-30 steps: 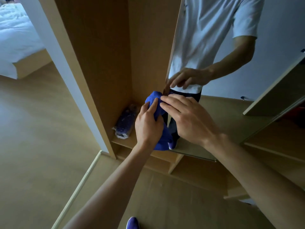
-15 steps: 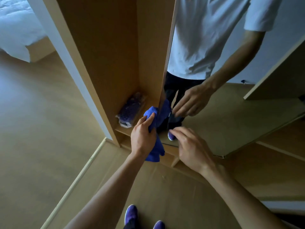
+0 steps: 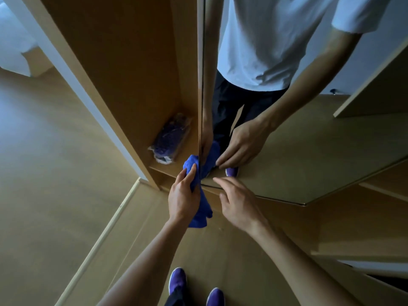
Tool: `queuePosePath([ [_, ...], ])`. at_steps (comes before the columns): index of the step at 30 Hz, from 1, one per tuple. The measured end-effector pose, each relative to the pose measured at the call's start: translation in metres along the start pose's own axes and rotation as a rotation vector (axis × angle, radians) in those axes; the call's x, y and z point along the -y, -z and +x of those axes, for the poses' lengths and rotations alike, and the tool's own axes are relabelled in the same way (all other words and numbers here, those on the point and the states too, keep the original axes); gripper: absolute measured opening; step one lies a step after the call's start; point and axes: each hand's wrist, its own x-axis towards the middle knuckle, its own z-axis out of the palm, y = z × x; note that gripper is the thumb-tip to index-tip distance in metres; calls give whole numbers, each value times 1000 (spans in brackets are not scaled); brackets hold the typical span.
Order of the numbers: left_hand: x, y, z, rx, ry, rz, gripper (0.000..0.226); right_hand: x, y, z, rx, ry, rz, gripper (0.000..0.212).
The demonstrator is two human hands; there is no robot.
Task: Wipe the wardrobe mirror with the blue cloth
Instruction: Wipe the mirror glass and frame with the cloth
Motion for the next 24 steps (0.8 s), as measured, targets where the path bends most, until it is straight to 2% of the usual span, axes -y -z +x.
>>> queuePosePath([
  [5, 12, -16, 5, 75, 73, 11, 60, -25, -20, -3, 105, -119, 61, 47],
  [8, 6, -17, 5, -1, 83, -29, 60, -37, -30, -5, 149, -175, 115, 48],
  [11, 1, -14, 5, -135, 22, -93, 60, -48, -42, -8, 196, -216, 152, 46],
  [14, 3, -17, 3, -188, -26, -108, 59, -59, -58, -7, 237, -294, 240, 46],
  [24, 35, -51, 12, 24, 190, -125, 61, -82, -98, -1, 203, -454, 622, 42],
])
